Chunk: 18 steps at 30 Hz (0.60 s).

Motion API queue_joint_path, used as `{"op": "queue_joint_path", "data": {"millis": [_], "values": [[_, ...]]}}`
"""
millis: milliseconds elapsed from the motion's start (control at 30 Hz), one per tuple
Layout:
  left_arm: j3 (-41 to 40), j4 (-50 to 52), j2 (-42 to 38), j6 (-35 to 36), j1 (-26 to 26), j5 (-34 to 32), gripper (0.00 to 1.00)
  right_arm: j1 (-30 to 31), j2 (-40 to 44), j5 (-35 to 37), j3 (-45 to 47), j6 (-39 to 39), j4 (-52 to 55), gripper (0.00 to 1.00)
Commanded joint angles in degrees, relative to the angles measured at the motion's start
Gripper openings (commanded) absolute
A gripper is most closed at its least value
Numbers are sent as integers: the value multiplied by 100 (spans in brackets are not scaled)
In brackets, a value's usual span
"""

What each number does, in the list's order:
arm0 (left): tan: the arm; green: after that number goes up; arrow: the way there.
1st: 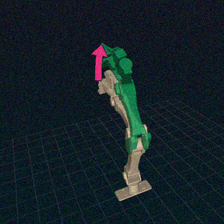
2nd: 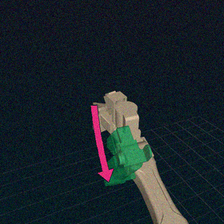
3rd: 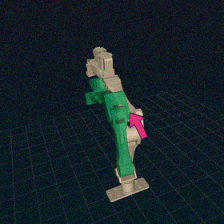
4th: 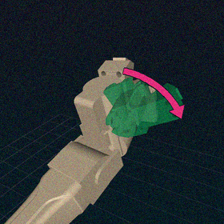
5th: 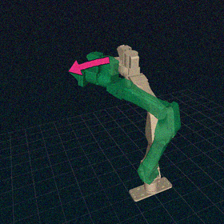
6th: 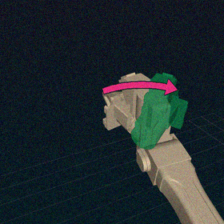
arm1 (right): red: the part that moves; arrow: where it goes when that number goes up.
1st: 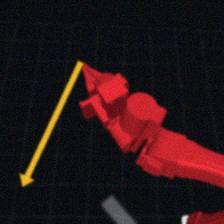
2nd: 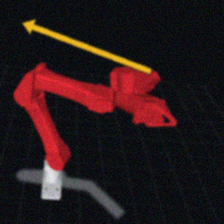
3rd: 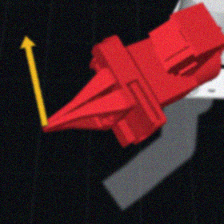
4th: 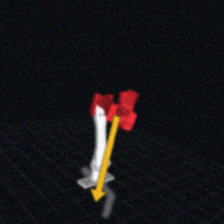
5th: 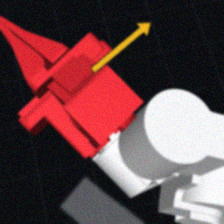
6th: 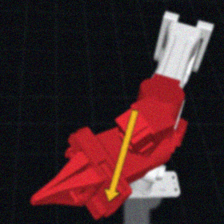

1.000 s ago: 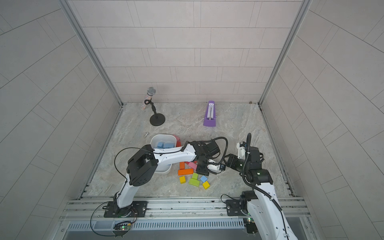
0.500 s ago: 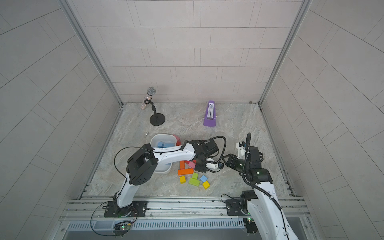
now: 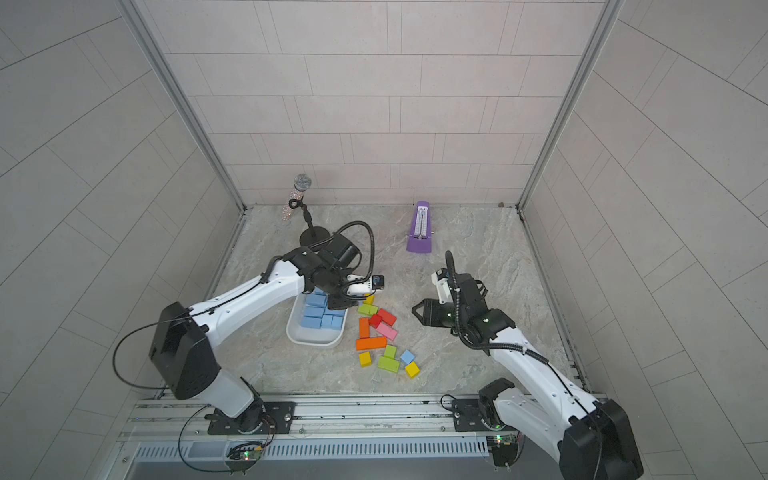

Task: Pick out the blue building blocks
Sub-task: Pick up the building block from the center of the board, then place the building block in the storage box.

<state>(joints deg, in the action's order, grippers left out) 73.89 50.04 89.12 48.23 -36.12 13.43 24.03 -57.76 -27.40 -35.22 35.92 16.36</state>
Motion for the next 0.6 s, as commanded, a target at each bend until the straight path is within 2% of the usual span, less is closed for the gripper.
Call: {"op": "queue_joint_path", "data": {"millis": [0,67,167,367,567], "values": [[-527,395,-359,816,627,-100,27,325,-483,391,-373,112,-750,52],[-834,240,-496,1055,1054,-160,28,469,-799,410,-553,105,-888,52],[-1087,74,-440,1248,1394,-182,29,575,-1158,411,-783,43,-879,52],[-1436,-314,-124,1477,1462,-420,31,620,-1421,432,-925,46,-792,52],[-1333,-458,84,1445,1476,-318,33,620,-1372,511,-898,2,-670,52]]}}
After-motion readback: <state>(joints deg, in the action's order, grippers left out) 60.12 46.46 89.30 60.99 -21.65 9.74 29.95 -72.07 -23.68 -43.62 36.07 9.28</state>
